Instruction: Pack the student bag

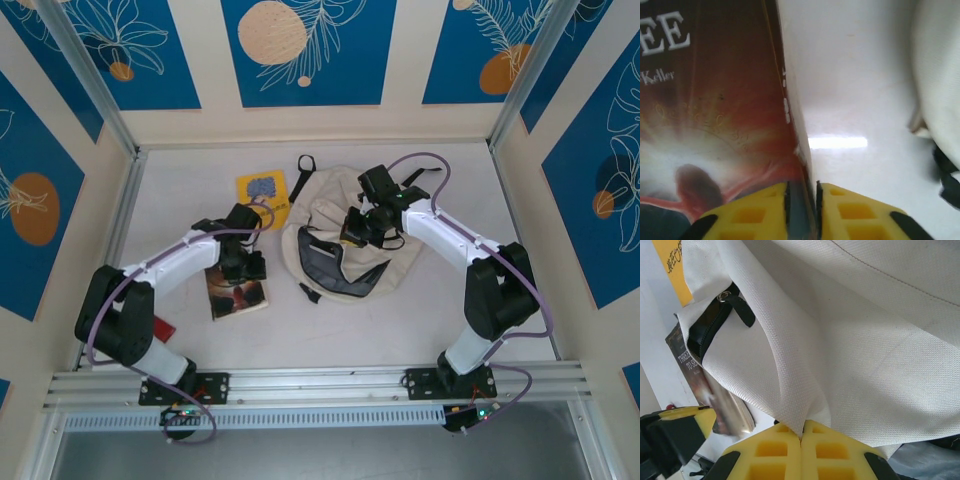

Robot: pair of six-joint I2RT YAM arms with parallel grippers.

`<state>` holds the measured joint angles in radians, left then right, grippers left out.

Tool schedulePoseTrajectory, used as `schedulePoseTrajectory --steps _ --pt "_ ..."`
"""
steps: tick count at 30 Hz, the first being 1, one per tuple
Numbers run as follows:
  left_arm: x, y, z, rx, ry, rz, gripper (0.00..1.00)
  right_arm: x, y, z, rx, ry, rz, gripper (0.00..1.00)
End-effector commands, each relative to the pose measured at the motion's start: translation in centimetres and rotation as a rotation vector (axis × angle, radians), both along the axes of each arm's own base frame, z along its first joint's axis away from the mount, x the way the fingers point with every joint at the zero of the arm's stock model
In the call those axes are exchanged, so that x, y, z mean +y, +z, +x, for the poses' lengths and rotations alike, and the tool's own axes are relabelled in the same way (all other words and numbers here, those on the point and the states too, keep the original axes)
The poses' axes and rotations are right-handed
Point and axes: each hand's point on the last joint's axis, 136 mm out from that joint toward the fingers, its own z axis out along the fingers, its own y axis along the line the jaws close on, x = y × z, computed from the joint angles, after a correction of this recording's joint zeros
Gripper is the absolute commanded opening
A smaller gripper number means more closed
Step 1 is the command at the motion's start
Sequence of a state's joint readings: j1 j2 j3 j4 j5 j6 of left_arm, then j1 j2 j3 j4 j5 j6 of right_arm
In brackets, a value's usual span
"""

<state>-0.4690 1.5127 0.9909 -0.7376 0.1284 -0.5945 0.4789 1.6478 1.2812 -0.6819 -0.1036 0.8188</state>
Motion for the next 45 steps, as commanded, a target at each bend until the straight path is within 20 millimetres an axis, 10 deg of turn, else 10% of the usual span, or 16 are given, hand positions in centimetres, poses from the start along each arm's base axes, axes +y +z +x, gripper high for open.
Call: schedulePoseTrajectory --steps 1,11,17,26,45 --pt "-0.4 1.9 0.5 -0.035 -0.013 -0.027 0.40 -0.1 0.4 -0.4 -0.006 0.004 -0.030 0.03" --pt "6.8 4.2 1.3 -0.122 0.199 0.021 0.81 2.3 4.3 -0.6 -0.199 0.112 -0.255 0.58" --pt "10.2 2.6 -0.3 -0.095 0.348 -0.013 0.83 7.4 6.0 -1.5 -0.286 0.233 -0.274 0.62" --pt "11.7 -1.5 -1.6 -0.017 0.486 -0.085 0.80 18.0 1.0 -5.1 -0.207 0.565 -0.154 0.56" --pt "11.9 -4.4 -2.5 0.067 0.466 -0.061 0.76 20.9 -9.0 -4.0 0.000 0.683 -0.229 0.45"
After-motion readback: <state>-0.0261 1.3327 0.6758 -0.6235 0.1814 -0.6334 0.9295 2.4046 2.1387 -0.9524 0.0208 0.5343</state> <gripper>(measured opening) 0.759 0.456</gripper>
